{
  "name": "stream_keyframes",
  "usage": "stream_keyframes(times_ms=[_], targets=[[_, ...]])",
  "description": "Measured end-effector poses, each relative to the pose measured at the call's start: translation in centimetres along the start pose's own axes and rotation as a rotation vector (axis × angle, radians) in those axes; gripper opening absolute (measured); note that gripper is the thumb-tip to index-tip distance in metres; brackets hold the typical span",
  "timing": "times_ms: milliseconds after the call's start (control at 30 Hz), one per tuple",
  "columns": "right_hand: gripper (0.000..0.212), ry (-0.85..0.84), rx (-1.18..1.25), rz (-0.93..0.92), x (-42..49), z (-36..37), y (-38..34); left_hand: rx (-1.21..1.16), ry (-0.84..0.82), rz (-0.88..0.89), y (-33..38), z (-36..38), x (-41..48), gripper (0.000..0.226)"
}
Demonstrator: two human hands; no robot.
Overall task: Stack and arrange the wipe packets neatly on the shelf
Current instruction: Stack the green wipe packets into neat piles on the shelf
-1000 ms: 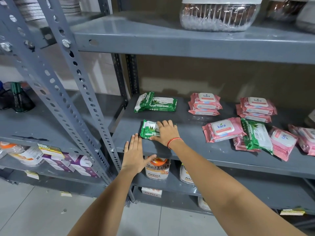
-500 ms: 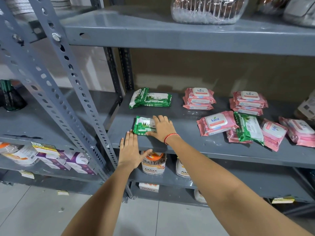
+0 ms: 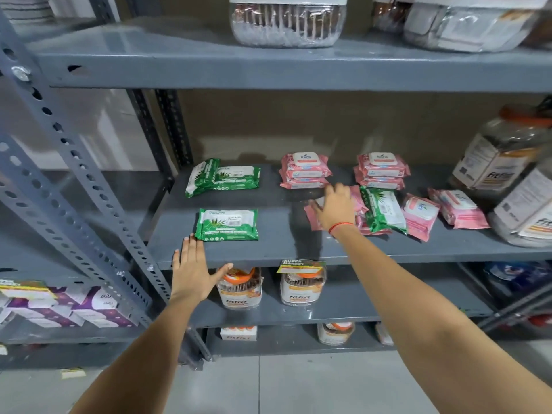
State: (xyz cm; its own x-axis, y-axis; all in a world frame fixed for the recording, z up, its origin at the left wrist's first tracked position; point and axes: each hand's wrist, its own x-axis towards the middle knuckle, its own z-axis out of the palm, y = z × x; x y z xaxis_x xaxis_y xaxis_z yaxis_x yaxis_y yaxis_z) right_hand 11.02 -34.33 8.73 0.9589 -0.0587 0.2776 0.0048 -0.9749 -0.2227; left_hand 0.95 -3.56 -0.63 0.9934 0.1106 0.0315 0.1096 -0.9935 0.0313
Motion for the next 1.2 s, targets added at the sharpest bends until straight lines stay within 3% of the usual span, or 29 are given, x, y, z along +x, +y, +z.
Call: stream_keyframes(times_ms=[300, 467, 667, 867, 1200], targets=[[0.066, 0.046, -0.011, 0.468, -0.6, -2.4, 9.0, -0.029, -0.009, -0.003, 0.1, -0.3, -0.1, 0.106], [0.098, -0.1, 0.23, 0.612, -0.8, -2.4, 10.7, -0.025, -0.014, -0.005, 0.1, -0.1, 0.0, 0.108], [0.076, 0.014, 0.333, 0.687, -0.8, -2.6, 10.3, 0.001, -0.012, -0.003, 0.1, 0.0, 0.0, 0.112], [0.078, 0.169, 0.339, 0.499, -0.3, -3.1, 6.5, 0.003, -0.008, 0.002, 0.1, -0.1, 0.0, 0.12], [0.083, -0.102, 0.467, 0.038, -0.8, 0.1, -7.1, -0.02, -0.016, -0.012, 0.0, 0.0, 0.1, 0.114]])
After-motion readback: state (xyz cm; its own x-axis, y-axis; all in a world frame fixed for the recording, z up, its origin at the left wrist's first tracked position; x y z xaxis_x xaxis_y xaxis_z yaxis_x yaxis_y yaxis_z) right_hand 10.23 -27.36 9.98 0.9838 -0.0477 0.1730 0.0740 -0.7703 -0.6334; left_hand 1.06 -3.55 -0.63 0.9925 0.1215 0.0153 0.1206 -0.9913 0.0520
